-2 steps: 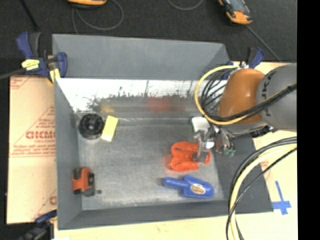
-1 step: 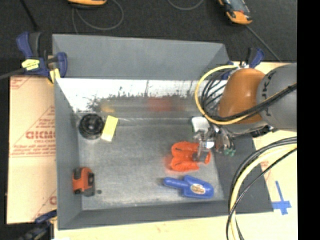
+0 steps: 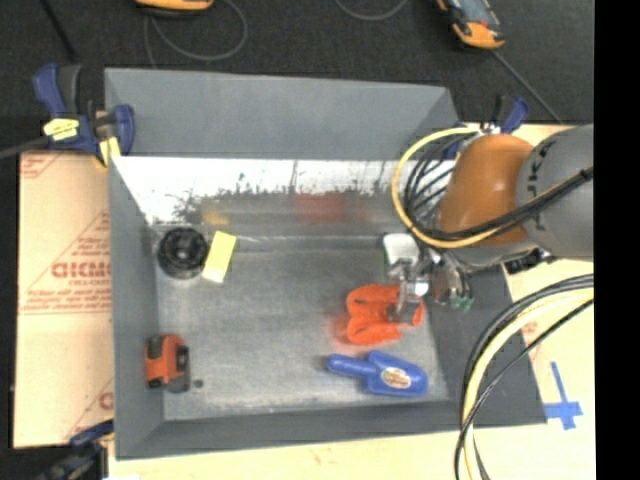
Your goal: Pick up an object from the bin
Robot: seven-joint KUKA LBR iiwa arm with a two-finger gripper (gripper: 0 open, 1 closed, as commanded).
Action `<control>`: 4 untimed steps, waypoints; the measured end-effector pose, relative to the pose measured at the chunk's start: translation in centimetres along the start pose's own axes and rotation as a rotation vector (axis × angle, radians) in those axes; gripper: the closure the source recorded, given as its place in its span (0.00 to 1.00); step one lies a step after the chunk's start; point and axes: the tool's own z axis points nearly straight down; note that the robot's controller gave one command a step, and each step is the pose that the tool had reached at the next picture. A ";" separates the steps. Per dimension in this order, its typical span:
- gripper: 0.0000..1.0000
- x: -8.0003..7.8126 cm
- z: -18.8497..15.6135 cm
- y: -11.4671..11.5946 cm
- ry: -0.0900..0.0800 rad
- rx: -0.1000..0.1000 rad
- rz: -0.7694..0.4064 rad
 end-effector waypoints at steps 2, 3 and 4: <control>1.00 -0.1 -2.5 0.0 -0.003 0.000 0.000; 1.00 -0.1 -3.2 0.0 -0.001 0.000 0.000; 1.00 0.1 -5.4 0.0 0.007 -0.001 -0.001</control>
Offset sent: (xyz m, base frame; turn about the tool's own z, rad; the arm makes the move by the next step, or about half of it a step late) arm 0.0000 0.0000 0.0243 0.0000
